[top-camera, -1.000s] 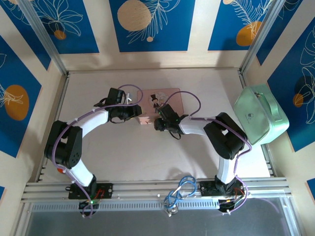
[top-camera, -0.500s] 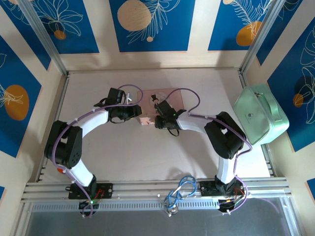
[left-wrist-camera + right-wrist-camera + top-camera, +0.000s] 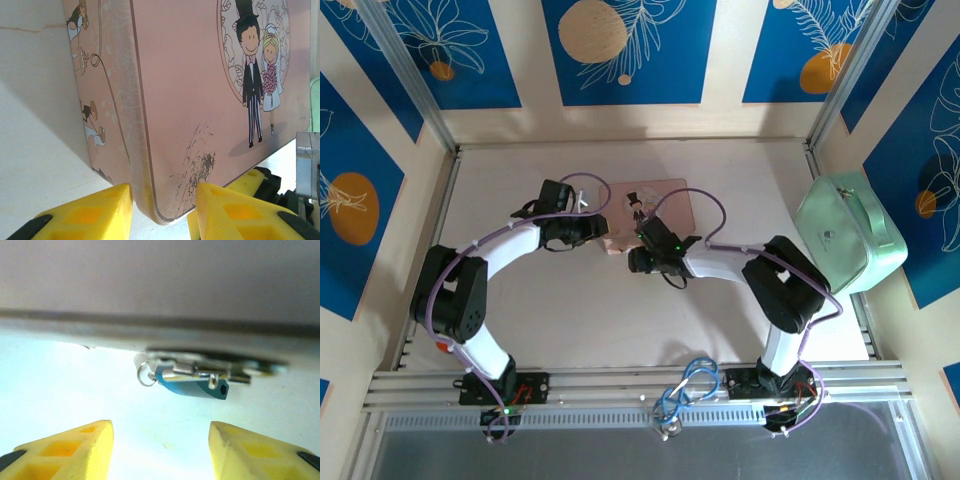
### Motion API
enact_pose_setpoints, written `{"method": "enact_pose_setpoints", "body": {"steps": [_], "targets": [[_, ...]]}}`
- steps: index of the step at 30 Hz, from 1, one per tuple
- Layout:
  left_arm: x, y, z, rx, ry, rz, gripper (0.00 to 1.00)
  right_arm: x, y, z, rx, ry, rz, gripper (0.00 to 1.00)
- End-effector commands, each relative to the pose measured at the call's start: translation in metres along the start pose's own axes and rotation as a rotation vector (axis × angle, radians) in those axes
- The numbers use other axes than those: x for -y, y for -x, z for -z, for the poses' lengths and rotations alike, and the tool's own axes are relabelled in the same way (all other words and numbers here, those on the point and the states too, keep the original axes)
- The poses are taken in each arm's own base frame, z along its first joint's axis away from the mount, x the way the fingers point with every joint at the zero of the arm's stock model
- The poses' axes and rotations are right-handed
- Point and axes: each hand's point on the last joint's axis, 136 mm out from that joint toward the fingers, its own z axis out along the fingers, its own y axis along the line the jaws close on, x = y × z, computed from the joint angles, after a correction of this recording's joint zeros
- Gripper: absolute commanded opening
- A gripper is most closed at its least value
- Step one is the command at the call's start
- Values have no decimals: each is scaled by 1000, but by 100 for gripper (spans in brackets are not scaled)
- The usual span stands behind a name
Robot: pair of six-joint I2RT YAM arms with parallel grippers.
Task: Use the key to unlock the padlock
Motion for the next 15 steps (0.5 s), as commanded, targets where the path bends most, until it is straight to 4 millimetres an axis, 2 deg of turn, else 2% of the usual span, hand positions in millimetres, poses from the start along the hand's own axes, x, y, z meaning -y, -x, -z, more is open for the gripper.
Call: {"method": "enact_pose_setpoints", "body": {"steps": [1,6,15], "targets": [[-3,3,-1,-6,-13,11,38,-12,24,5,77,165,49,54],[-4,2,-1,-11,-12,11,38,-8,24,5,66,231,118,54],[-5,2,-1,-14,-2,11,38,-3,23,-11,39,224,124,52]]}}
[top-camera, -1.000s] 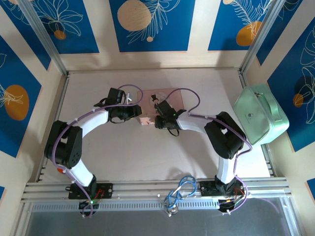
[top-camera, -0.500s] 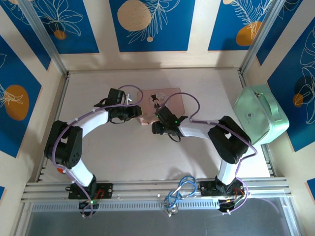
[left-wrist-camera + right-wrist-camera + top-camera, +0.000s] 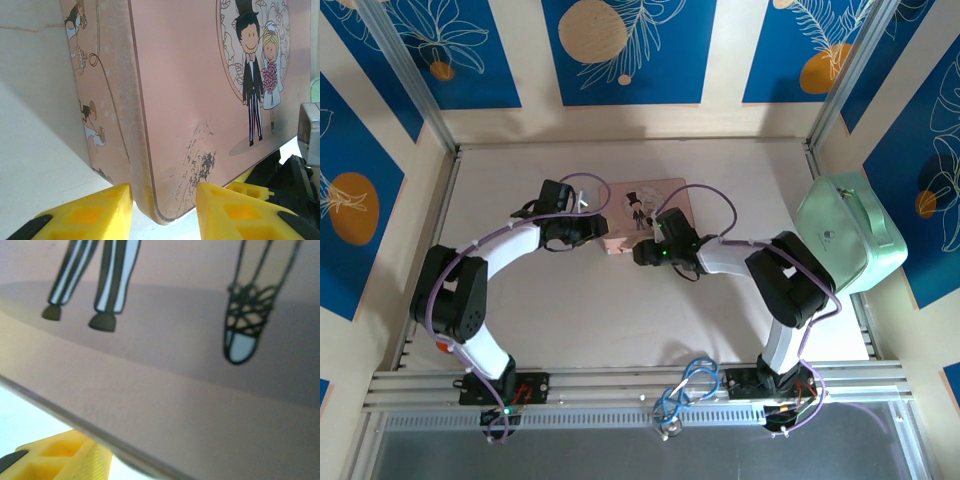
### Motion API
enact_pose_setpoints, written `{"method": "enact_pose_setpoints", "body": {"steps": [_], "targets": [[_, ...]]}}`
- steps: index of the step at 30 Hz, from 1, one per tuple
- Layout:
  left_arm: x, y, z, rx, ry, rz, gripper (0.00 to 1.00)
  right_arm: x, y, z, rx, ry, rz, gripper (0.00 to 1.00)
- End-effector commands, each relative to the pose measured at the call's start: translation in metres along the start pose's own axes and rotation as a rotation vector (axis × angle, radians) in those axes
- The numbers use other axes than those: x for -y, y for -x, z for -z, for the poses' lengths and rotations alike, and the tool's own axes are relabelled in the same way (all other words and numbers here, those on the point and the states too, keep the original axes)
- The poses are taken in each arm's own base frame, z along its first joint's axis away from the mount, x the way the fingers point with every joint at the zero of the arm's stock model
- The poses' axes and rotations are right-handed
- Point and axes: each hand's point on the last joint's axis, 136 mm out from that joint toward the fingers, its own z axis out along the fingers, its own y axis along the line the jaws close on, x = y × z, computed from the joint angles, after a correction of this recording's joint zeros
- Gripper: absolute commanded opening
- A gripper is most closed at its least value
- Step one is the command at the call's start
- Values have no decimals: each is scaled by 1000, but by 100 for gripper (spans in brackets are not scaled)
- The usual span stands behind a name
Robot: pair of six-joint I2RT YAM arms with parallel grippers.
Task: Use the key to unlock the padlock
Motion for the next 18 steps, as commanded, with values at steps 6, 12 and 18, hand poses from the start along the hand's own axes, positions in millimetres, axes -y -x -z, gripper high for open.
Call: {"method": "enact_pose_setpoints", "body": {"steps": [6,12,18], "targets": [[-5,3,0,-13,3,5,38,-3,-1,-5,-3,38,20,49],[-7,2,-2,-15,7,8,37,-2,-3,-3,-4,37,17,37],[-8,2,-2,-15,11,9,37,0,-6,-1,-13,32,5,25]]}}
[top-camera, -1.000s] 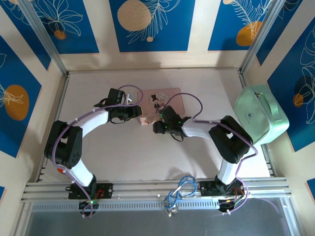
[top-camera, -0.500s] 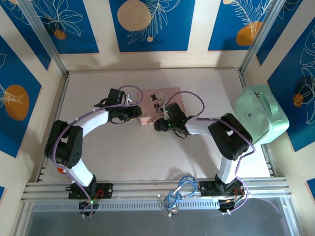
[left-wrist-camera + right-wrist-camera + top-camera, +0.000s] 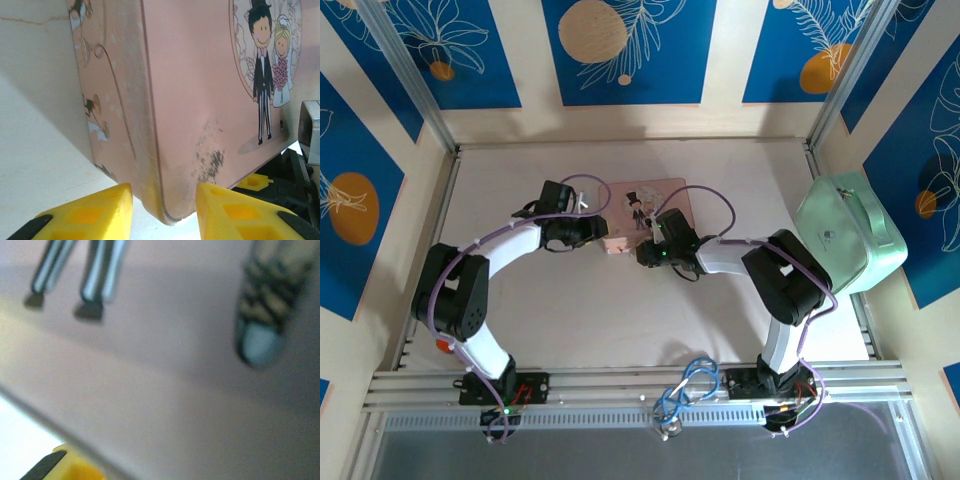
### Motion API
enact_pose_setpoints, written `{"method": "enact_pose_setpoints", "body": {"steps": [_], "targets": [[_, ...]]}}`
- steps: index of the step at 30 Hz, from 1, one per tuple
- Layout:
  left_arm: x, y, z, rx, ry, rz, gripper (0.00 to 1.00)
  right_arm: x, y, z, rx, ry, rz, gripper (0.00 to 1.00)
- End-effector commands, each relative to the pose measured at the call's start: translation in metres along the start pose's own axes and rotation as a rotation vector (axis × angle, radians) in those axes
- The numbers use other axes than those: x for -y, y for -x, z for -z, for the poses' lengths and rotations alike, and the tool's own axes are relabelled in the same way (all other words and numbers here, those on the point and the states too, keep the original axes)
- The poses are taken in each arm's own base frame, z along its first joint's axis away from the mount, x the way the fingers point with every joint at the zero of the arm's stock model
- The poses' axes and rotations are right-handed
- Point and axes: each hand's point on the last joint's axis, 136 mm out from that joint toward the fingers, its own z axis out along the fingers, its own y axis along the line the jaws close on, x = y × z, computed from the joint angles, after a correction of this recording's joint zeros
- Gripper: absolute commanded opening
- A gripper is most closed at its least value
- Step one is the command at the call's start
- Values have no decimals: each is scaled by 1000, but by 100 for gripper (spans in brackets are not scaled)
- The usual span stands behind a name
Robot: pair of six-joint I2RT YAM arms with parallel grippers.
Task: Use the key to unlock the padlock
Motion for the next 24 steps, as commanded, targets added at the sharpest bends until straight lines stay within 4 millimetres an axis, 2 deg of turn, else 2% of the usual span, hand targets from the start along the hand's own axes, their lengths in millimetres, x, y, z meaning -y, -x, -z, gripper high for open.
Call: {"method": "enact_pose_setpoints", "body": {"steps": [1,12,24], "targets": [[-3,4,1,-3,-1,1,37,0,-5,4,-9,14,-2,22],[-6,4,0,4,-3,7,37,2,-14,14,-32,17,-58,0],[-8,5,-1,13,-15,17,37,1,-15,17,-30,103,-125,0]]}}
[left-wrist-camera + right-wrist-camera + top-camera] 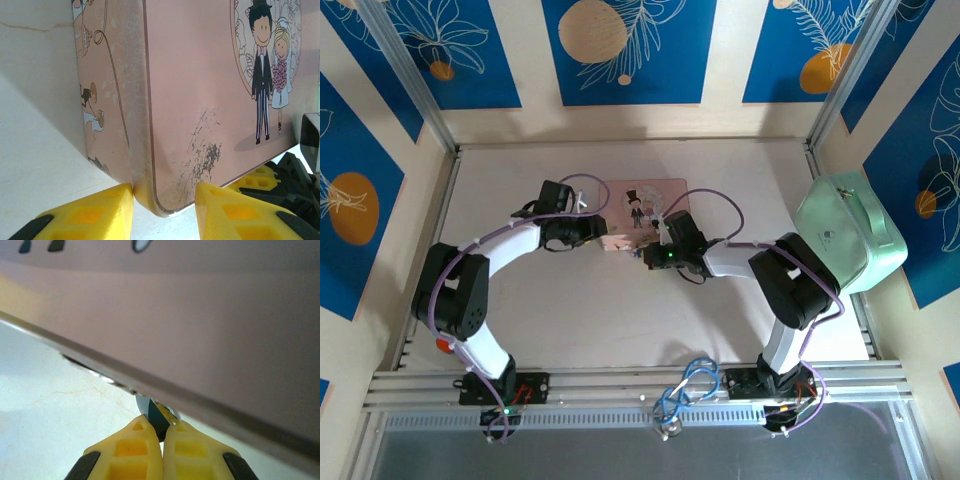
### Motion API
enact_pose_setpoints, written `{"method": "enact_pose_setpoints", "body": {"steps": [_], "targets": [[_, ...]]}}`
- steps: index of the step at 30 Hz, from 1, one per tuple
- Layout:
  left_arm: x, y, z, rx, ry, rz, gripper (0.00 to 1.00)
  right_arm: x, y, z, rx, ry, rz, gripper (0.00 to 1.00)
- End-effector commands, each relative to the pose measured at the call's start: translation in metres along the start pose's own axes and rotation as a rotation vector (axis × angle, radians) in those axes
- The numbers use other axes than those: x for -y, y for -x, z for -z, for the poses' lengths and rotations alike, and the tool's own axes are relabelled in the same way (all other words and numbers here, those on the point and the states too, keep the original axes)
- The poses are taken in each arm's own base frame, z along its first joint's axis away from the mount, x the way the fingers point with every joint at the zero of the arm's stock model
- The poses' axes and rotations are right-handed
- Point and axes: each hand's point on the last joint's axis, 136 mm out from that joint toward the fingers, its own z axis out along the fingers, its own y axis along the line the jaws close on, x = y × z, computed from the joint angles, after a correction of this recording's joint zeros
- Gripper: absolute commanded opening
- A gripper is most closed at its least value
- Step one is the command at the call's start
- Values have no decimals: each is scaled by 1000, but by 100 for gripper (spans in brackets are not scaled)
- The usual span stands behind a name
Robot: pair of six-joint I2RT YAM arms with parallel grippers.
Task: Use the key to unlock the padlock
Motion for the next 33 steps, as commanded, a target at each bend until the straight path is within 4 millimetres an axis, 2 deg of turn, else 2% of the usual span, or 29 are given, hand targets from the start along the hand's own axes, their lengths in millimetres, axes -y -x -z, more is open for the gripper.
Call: {"method": "enact_pose_setpoints", "body": {"steps": [1,17,24,28,31,33], "targets": [[-6,1,-1,0,-11,15,37,0,-10,6,-25,35,-42,0],[-10,-2,-4,0,-13,25,38,-6,-9,11,-4,83,-65,0],[0,9,4,43,-3,-12,56,-10,-10,14,-4,95,-67,0],[13,15,10,70,18,-58,67,-11,-11,15,-3,98,-68,0],[22,13,8,66,66,-113,87,-12,-11,15,-6,101,-64,0],[21,11,5,63,94,-114,88,-12,-12,14,-11,99,-64,0]]}}
